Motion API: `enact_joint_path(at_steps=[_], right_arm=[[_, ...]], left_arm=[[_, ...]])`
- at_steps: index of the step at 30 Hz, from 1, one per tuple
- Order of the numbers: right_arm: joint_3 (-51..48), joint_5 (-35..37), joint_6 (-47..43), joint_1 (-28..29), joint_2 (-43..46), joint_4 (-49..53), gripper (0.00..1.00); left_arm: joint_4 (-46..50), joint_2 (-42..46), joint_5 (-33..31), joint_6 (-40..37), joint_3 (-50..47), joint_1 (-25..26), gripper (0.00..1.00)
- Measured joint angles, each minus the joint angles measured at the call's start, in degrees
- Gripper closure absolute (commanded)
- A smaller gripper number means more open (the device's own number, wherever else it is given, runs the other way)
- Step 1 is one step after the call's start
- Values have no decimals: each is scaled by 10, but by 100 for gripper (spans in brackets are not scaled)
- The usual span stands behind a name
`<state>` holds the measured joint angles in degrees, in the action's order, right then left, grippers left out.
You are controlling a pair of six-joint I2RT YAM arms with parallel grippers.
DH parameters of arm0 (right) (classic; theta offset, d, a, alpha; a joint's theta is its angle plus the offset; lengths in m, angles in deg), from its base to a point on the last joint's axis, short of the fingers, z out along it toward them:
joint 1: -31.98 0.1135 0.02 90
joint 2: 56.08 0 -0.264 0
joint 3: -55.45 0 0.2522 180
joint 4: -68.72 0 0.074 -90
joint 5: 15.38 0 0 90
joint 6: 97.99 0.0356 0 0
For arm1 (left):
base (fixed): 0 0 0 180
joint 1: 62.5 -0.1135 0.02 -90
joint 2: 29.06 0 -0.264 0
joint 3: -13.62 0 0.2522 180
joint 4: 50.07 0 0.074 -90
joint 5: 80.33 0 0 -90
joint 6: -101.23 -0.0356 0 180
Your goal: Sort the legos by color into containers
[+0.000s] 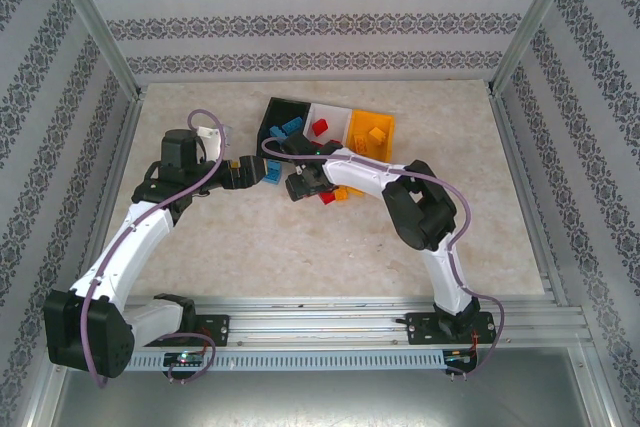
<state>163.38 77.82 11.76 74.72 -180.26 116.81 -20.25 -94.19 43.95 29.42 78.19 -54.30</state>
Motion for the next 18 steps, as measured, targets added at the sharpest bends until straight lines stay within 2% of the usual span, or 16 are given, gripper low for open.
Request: enact_joint_path(at_steps=[6, 18], right_arm=[[30, 6, -5, 0, -24, 15, 34], [36, 50, -22, 0, -29, 47, 35]], left_arm=[[0, 0, 0, 0, 0, 0, 0], [0, 0, 0, 0, 0, 0, 0]])
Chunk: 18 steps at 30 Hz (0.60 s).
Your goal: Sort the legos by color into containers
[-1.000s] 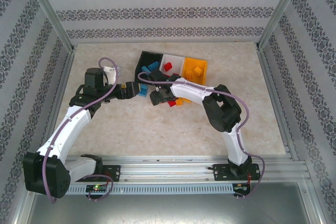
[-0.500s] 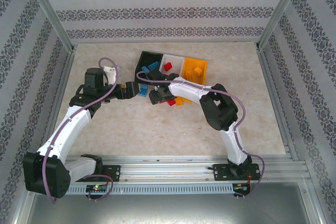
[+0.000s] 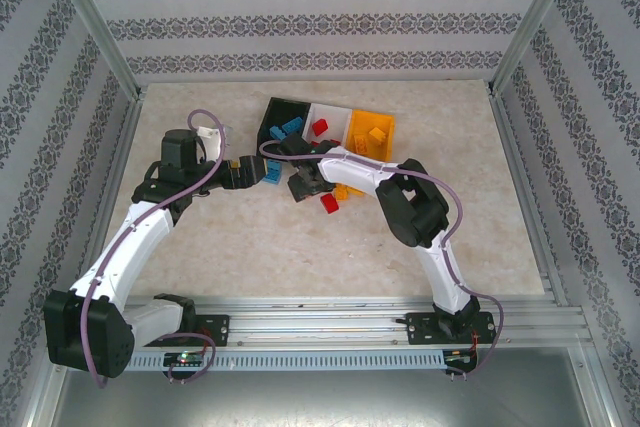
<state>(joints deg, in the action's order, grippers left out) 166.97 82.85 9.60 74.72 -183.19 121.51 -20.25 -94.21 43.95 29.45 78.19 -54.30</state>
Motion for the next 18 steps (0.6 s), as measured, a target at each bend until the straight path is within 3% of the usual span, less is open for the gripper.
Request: enact_joint_path(at_steps=[6, 18], right_arm=[[-7, 1, 0, 0, 5, -7, 34], [-122, 3, 3, 9, 141, -36, 34]], left_arm=[[0, 0, 0, 0, 0, 0, 0], [0, -6, 0, 0, 0, 0, 0]])
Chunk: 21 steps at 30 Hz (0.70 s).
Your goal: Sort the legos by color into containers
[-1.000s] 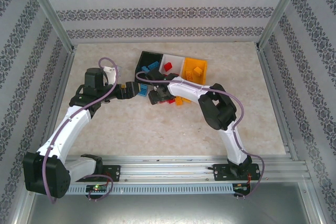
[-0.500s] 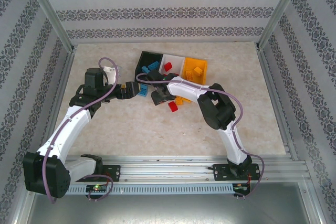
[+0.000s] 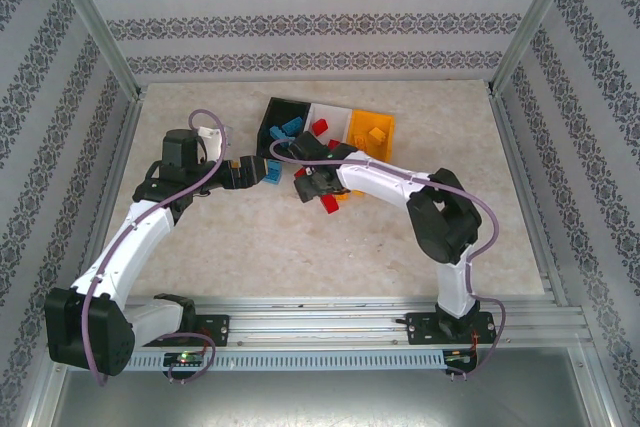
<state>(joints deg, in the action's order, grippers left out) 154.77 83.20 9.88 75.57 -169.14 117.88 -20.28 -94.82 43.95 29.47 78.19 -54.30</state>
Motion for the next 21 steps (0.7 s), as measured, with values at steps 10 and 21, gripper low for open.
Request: enact_joint_path(at_steps=[10, 21], right_arm=[[-55, -5, 24, -4, 0, -10, 34], [-64, -15, 37, -13, -16, -16, 38]], left_arm=[[0, 0, 0, 0, 0, 0, 0], [0, 0, 0, 0, 0, 0, 0]])
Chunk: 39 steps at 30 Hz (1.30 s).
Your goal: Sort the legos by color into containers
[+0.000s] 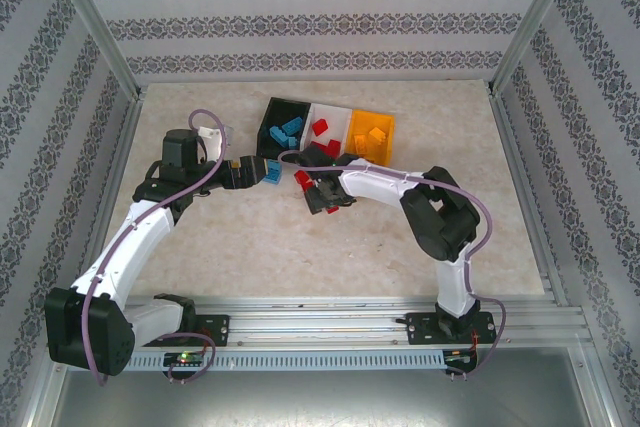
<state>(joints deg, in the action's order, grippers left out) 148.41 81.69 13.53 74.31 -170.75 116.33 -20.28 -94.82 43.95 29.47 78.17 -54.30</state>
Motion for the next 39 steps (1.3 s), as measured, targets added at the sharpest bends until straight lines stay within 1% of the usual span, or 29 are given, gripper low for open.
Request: enact_joint_path(at_steps=[9, 11, 15, 18, 20, 23, 26, 34, 39], right_arm=[[0, -4, 9, -2, -7, -14, 48], [0, -5, 9, -2, -7, -18, 48], [0, -4, 9, -2, -9, -23, 44], [3, -3, 11, -2, -11, -24, 44], [5, 0, 11, -2, -13, -24, 49], [5, 4, 14, -2, -13, -26, 60], [5, 5, 15, -2, -13, -29, 65], [-8, 6, 15, -2, 3, -28, 65], [-8, 6, 14, -2, 41, -19, 64]], left_arm=[[0, 0, 0, 0, 0, 0, 0], [0, 0, 0, 0, 0, 0, 0], [0, 0, 0, 0, 0, 0, 0], [0, 0, 0, 0, 0, 0, 0], [0, 0, 0, 0, 0, 0, 0], [0, 0, 0, 0, 0, 0, 0], [0, 0, 0, 0, 0, 0, 0], [0, 0, 0, 0, 0, 0, 0], [0, 0, 0, 0, 0, 0, 0]])
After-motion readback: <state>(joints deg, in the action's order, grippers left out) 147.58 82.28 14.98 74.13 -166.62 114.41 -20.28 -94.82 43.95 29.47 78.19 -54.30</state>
